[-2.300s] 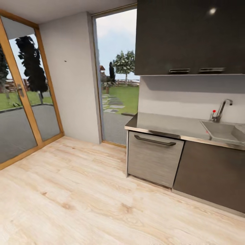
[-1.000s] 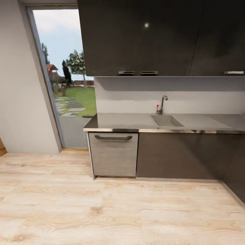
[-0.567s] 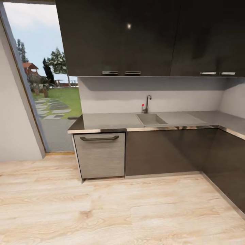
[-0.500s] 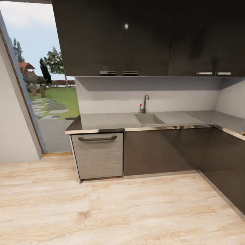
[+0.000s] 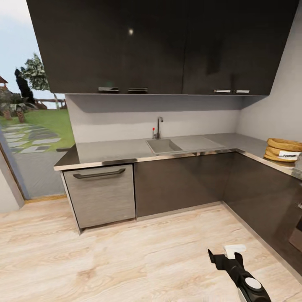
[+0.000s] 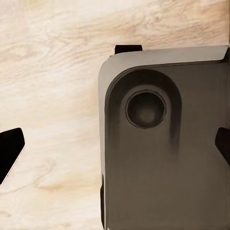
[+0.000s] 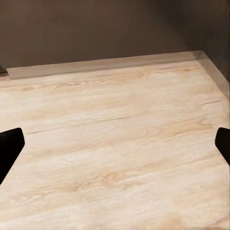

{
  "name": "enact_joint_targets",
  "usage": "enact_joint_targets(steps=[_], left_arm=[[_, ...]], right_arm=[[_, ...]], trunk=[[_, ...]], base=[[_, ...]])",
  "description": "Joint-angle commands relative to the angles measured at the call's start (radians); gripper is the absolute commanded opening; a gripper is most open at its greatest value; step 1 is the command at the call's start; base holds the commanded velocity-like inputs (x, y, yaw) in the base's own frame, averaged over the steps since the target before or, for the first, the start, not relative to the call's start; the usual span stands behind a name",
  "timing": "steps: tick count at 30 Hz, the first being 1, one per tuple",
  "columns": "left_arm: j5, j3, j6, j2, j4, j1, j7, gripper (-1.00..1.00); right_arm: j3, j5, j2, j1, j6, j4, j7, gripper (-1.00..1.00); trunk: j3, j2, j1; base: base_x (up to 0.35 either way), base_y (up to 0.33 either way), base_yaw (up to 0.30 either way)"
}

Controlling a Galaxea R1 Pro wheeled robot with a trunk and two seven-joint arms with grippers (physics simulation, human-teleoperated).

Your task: In the kitchen, take the popcorn bag from the countertop, put it into the microwave, and heat it until the popcorn is cooked so the cooked popcorn ends up inside the bag.

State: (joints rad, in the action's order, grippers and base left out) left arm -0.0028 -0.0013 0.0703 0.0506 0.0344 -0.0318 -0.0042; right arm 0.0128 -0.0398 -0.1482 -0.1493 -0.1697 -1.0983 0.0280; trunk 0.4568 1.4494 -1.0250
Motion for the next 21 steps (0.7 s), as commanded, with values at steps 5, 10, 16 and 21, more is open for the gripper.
enact_joint_targets(steps=[5,10,16,21], left_arm=[[0.0,0.003,0.004,0.002,-0.001,0.0,0.0,1.0],[0.0,0.002,0.006,0.0,-0.001,-0.002,0.0,1.0],[0.0,0.001,0.008,-0.001,0.0,-0.002,0.0,1.0],[0.0,0.001,0.009,-0.002,0.001,-0.002,0.0,1.0]], right_arm=[[0.001,-0.005,0.002,0.018,-0.004,-0.04,-0.003,1.0],[-0.001,-0.003,0.008,0.019,-0.004,-0.037,-0.005,1.0],[-0.002,0.003,0.009,0.019,-0.004,-0.037,-0.005,1.0],[0.002,-0.001,0.008,0.017,-0.007,-0.053,-0.004,1.0]], trunk=[[0.001,0.001,0.0],[0.001,0.001,0.0],[0.001,0.001,0.0],[0.001,0.001,0.0]], base=[[0.0,0.0,-0.3],[0.0,0.0,-0.3],[0.0,0.0,-0.3],[0.0,0.0,-0.3]])
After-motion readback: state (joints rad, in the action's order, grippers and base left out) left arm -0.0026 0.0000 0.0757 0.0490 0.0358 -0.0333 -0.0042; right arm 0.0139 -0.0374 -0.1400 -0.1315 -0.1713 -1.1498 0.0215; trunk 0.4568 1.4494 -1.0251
